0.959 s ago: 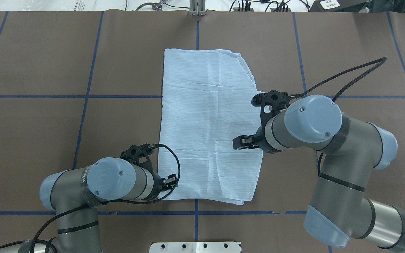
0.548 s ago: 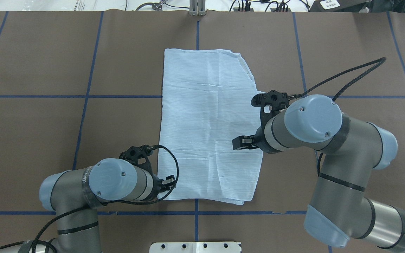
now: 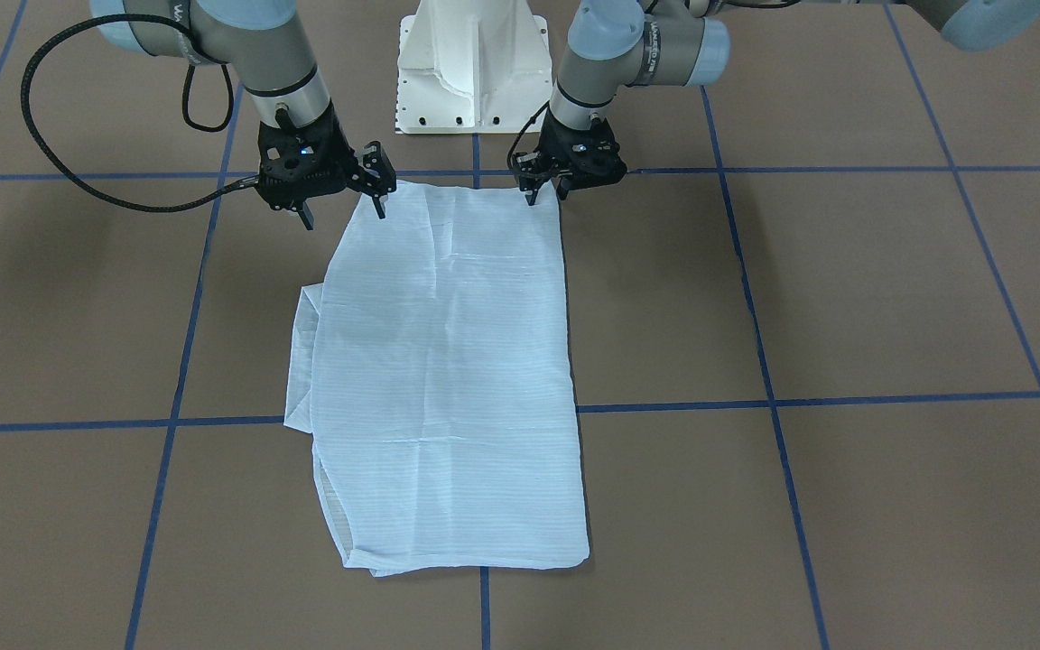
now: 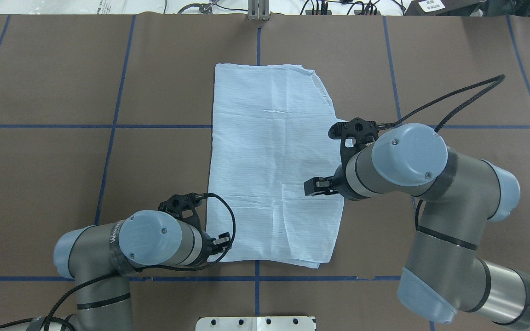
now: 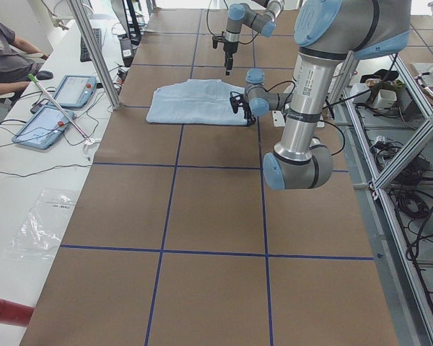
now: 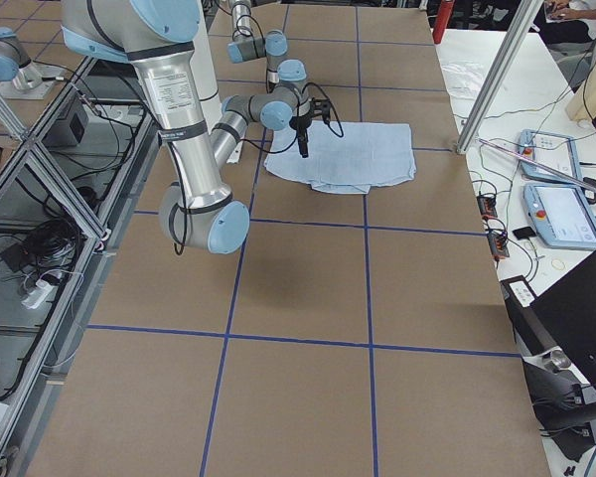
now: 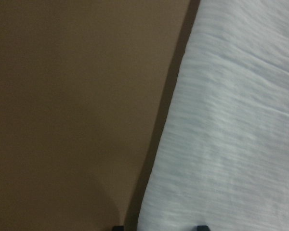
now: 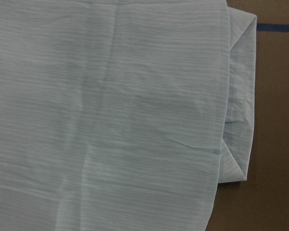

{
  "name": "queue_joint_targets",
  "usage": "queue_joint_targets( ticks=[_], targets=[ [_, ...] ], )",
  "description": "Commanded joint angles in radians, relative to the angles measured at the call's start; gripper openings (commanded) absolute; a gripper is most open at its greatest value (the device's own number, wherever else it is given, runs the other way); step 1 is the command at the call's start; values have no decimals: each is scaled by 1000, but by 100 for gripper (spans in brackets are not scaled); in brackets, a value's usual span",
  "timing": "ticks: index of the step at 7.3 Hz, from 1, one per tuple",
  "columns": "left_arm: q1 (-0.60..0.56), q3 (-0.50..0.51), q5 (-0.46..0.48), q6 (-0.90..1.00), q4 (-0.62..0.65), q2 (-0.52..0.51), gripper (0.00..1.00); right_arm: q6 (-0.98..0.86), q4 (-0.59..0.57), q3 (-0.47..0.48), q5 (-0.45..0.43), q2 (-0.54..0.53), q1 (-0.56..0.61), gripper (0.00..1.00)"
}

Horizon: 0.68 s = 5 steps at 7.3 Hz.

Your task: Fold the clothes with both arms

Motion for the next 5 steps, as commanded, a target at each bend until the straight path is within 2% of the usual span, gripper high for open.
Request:
queue_joint_targets(
  ticks=[1,2,3,5],
  targets=[
    [1,0,0,-2,1,-7,35,0,0,0,2,0,1,100],
    [1,2,0,-2,1,-11,12,0,0,1,2,0,1,100],
    [1,0,0,-2,1,-11,0,0,0,1,6,0,1,100],
    [-5,-3,0,-2,1,-19,0,5,0,1,8,0,1,100]
  ],
)
